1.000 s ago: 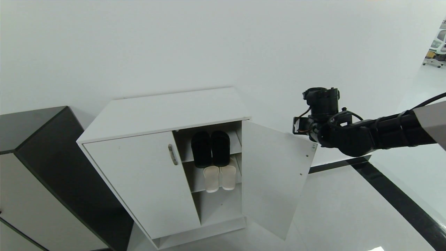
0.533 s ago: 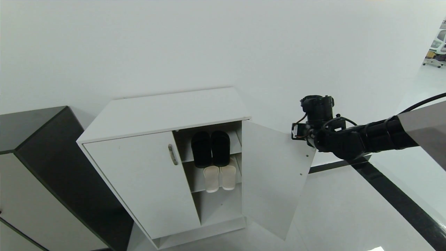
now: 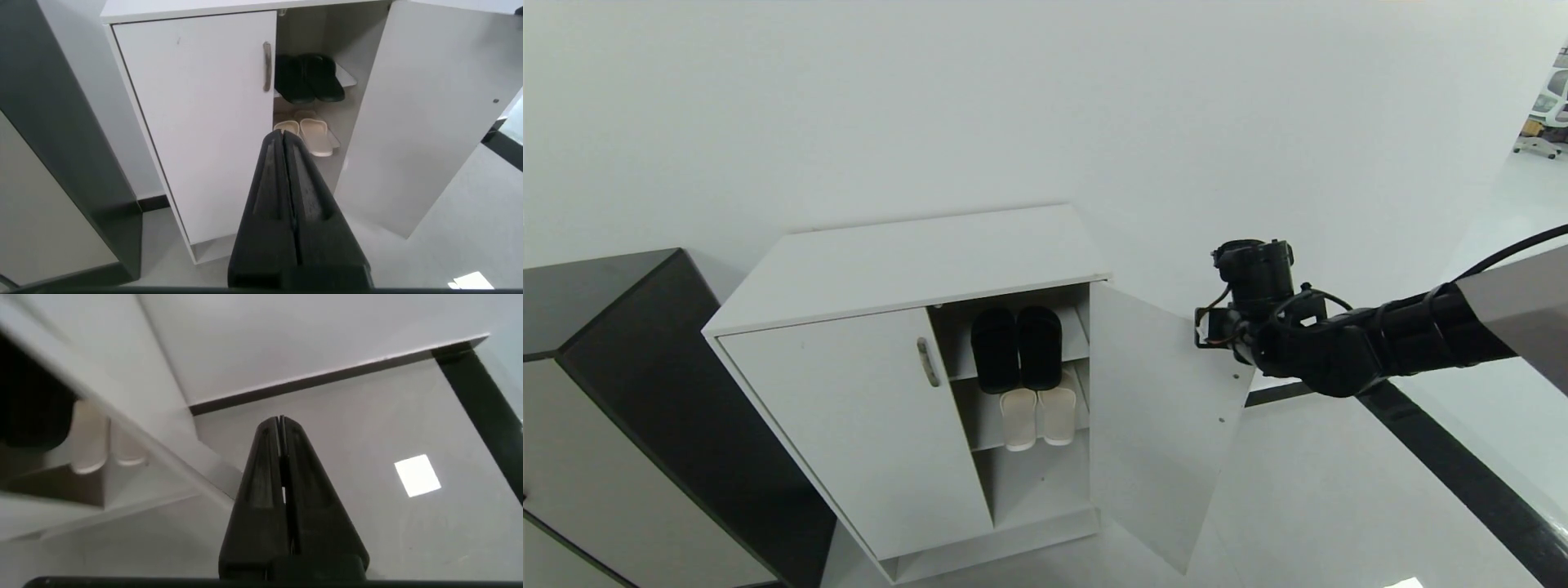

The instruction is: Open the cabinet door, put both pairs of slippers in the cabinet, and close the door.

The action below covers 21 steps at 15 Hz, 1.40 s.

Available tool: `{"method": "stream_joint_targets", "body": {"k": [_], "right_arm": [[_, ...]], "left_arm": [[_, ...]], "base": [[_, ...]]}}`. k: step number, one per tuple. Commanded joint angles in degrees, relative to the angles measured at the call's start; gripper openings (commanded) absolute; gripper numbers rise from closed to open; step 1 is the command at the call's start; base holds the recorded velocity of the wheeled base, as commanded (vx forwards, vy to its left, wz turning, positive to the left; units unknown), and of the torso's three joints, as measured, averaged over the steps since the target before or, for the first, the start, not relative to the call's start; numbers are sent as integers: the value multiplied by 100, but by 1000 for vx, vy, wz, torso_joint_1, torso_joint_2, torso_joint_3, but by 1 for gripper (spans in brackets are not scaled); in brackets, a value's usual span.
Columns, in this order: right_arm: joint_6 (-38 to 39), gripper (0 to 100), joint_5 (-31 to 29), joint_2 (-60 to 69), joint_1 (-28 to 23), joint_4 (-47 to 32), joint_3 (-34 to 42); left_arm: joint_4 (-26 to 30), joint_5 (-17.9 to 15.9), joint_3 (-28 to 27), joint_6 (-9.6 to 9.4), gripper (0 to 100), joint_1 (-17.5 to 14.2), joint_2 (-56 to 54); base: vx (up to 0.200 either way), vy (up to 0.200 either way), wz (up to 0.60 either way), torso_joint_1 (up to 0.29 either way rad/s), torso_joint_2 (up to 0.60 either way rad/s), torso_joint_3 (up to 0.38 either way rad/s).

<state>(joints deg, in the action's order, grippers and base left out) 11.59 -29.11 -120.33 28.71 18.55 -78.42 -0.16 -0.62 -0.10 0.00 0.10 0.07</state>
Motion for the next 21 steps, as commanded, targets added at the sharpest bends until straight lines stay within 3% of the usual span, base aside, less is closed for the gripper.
{"method": "stream_joint_targets", "body": {"k": [1, 6, 14, 17, 21], "right_arm": [[1, 0, 2, 432, 346, 8, 292], [177, 0, 239, 1302, 1488, -1, 1189], [168, 0, 230, 757, 891, 17, 1083], [168, 0, 239, 564, 944, 8, 1057], [273, 0, 230, 485, 1471, 8, 1083]], "left_arm": [[-2, 1, 1, 0, 0, -1, 1], [-2, 1, 1, 9, 0, -1, 1], [-2, 1, 1, 0, 0, -1, 1], [-2, 1, 1, 9, 0, -1, 1], [-2, 1, 1, 0, 0, -1, 1]], "base": [[0, 0, 0, 0, 0, 0], [0, 0, 0, 0, 0, 0], [0, 0, 0, 0, 0, 0], [0, 0, 0, 0, 0, 0], [0, 0, 0, 0, 0, 0]]}}
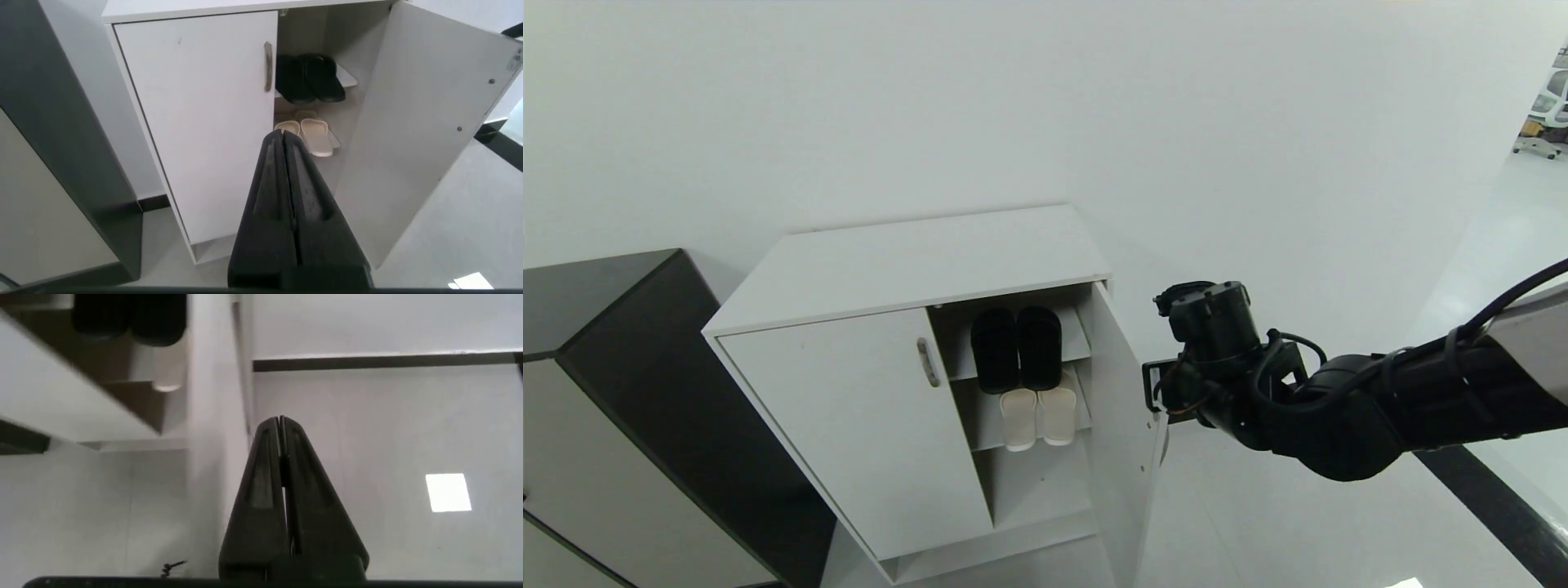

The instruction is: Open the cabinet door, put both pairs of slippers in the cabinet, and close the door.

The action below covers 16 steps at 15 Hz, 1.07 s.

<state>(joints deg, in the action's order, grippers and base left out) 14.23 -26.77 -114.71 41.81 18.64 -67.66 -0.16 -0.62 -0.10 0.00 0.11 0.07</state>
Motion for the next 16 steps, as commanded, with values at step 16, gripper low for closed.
{"method": "stream_joint_targets", "body": {"k": [16], "right_arm": [[-113, 0, 480, 195, 776, 764, 824]], "left_arm": [[-2, 1, 1, 0, 0, -2, 1]], "base": [[0, 0, 37, 0, 0, 0]]}}
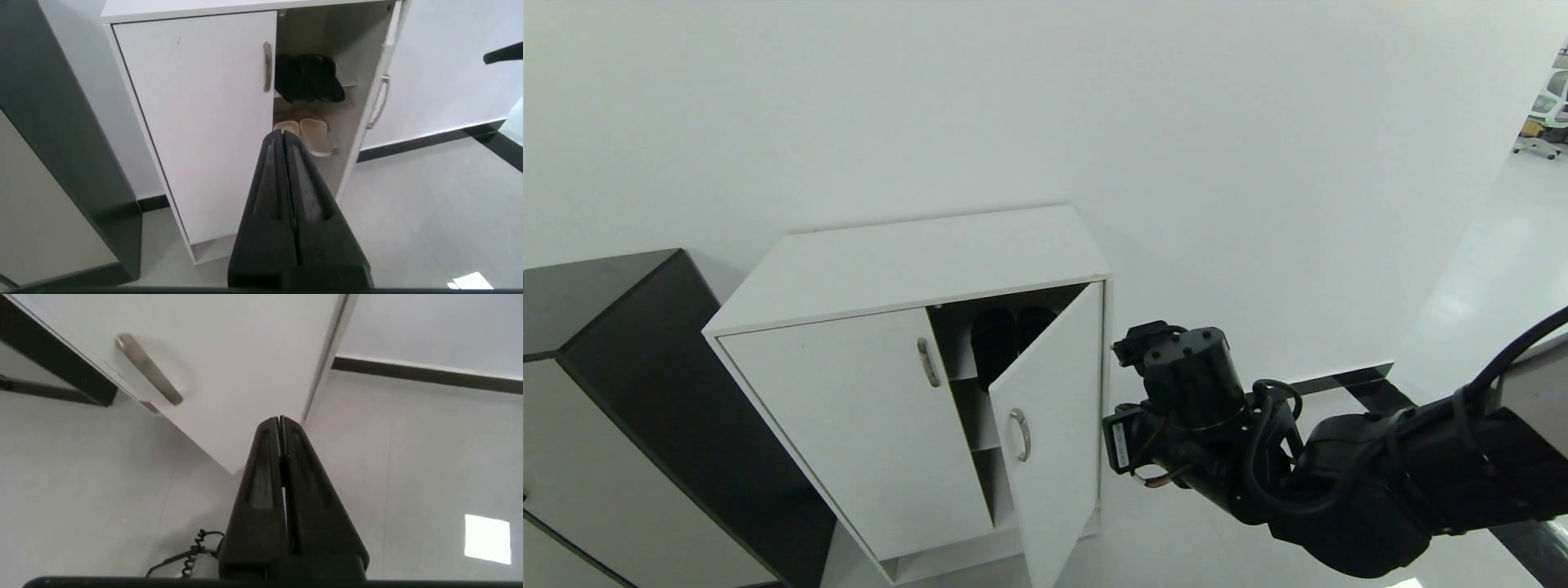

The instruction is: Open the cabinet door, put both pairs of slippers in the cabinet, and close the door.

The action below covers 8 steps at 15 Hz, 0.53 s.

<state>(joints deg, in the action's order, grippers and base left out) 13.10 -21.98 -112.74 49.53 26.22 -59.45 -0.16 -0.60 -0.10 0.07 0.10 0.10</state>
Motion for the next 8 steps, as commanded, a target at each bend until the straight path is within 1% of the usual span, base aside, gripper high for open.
{"method": "stream_joint_targets", "body": {"k": [1, 7, 8], "right_arm": [[-1, 0, 1, -11, 4, 6, 4], [-1, 0, 1, -29, 4, 50, 30], [-10, 0, 1, -29, 4, 85, 57]], "left_arm": [[-2, -2, 1, 1, 0, -1, -1], [-2, -2, 1, 1, 0, -1, -1], [-2, -2, 1, 1, 0, -1, -1]], "base": [[0, 0, 600, 2, -2, -2], [0, 0, 600, 3, 1, 1], [0, 0, 0, 0, 0, 0]]}}
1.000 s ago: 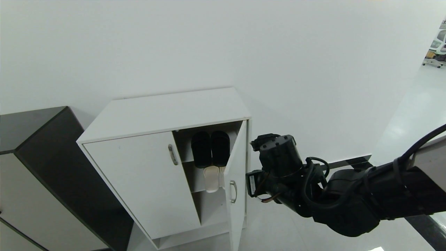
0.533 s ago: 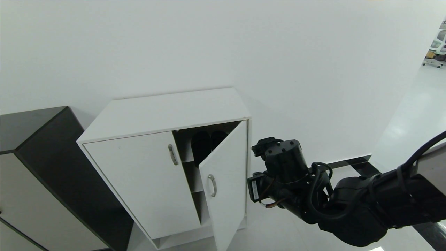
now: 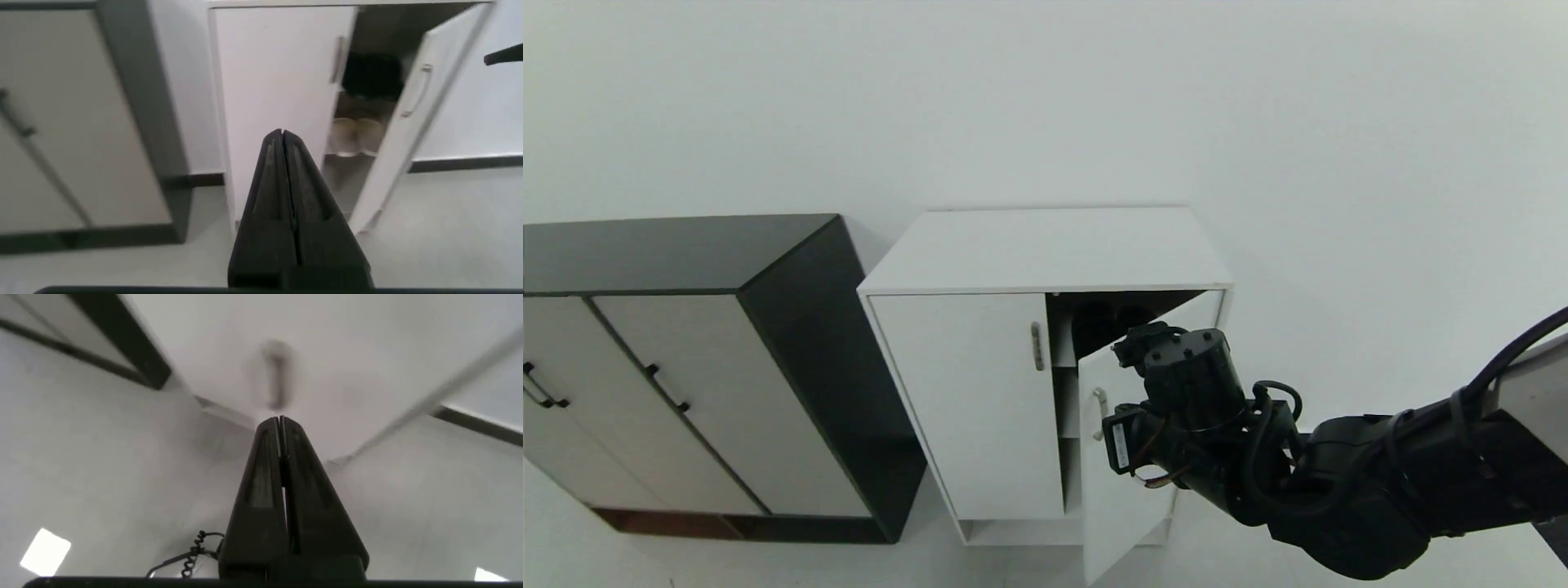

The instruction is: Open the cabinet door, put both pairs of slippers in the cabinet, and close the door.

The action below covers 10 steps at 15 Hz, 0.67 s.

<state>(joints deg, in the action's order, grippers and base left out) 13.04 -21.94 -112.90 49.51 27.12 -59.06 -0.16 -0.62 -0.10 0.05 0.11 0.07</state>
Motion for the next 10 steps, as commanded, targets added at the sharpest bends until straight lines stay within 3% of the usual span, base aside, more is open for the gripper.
{"method": "stream_joint_targets", "body": {"k": [1, 7, 10], "right_arm": [[-4, 0, 6, -13, -2, 3, 35], [-434, 0, 1025, 189, -398, 759, 932], [-628, 0, 1605, 400, -477, 882, 1301]], "left_arm": [[-2, 1, 1, 4, 0, -2, 1], [-2, 1, 1, -5, 0, -2, 1], [7, 1, 1, -5, 0, -2, 1]], "base": [[0, 0, 0, 0, 0, 0], [0, 0, 0, 0, 0, 0], [200, 0, 0, 1, -1, -1]]}}
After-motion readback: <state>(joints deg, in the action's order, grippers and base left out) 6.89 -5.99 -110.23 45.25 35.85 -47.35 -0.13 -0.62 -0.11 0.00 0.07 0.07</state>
